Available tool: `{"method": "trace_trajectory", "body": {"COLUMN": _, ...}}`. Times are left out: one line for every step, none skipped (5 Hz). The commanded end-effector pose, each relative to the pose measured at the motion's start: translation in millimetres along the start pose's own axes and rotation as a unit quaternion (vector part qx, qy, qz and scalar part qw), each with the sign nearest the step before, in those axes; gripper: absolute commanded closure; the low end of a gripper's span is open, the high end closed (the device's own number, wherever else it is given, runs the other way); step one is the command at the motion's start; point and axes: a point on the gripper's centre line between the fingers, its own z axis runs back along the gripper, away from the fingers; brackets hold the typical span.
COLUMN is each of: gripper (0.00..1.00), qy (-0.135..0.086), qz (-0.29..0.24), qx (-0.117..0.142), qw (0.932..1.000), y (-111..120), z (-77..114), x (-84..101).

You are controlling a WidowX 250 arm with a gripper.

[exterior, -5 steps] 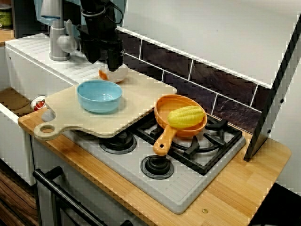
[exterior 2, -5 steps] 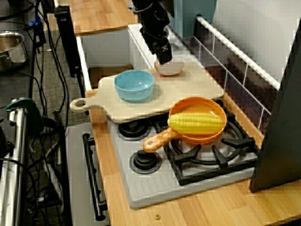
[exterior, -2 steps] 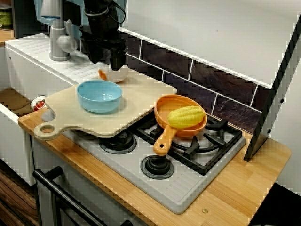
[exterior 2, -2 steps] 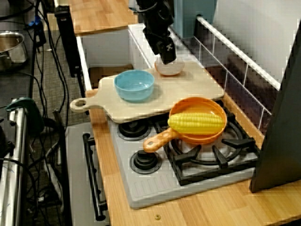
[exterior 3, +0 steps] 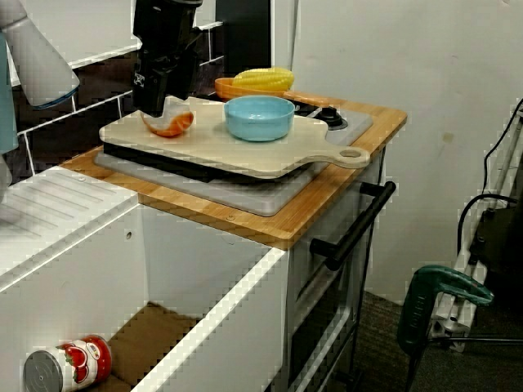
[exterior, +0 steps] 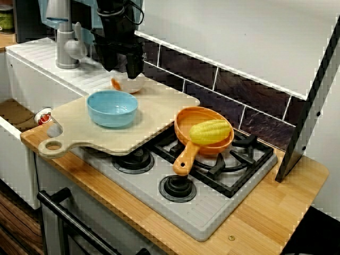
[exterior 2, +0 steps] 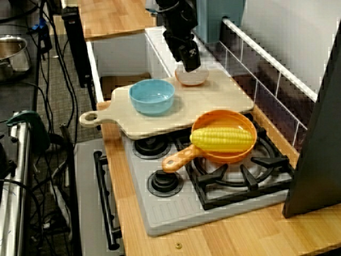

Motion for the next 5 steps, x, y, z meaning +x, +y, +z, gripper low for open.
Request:
{"method": "trace_trajectory", "body": {"gripper": 0.00, "qy": -0.033, "qz": -0.017, "qx": 0.002, "qw": 0.9993, "y": -2.5, "z": 16.7, "x": 8.4}}
{"method": "trace_trajectory", "body": {"gripper": 0.00, "qy": -0.034, "qz": -0.023, "qx": 0.005, "qw": 0.9991, "y": -3.8, "z": 12.8, "x": 8.2}}
{"method": "trace_trajectory", "body": {"gripper": 0.00, "qy": -0.038, "qz": -0.025, "qx": 0.005, "qw": 0.9990, "y": -3.7, "z": 11.2, "x": 8.9}}
{"method": "trace_trajectory", "body": {"gripper": 0.00, "qy": -0.035, "qz": -0.023, "qx": 0.011, "qw": 0.9991, "y": -3.0, "z": 5.8, "x": 9.7}}
{"method": "trace_trajectory", "body": {"gripper": 0.00, "qy": -0.032, "qz": -0.020, "qx": 0.013, "qw": 0.9992, "y": -2.2, "z": 2.0, "x": 10.4}}
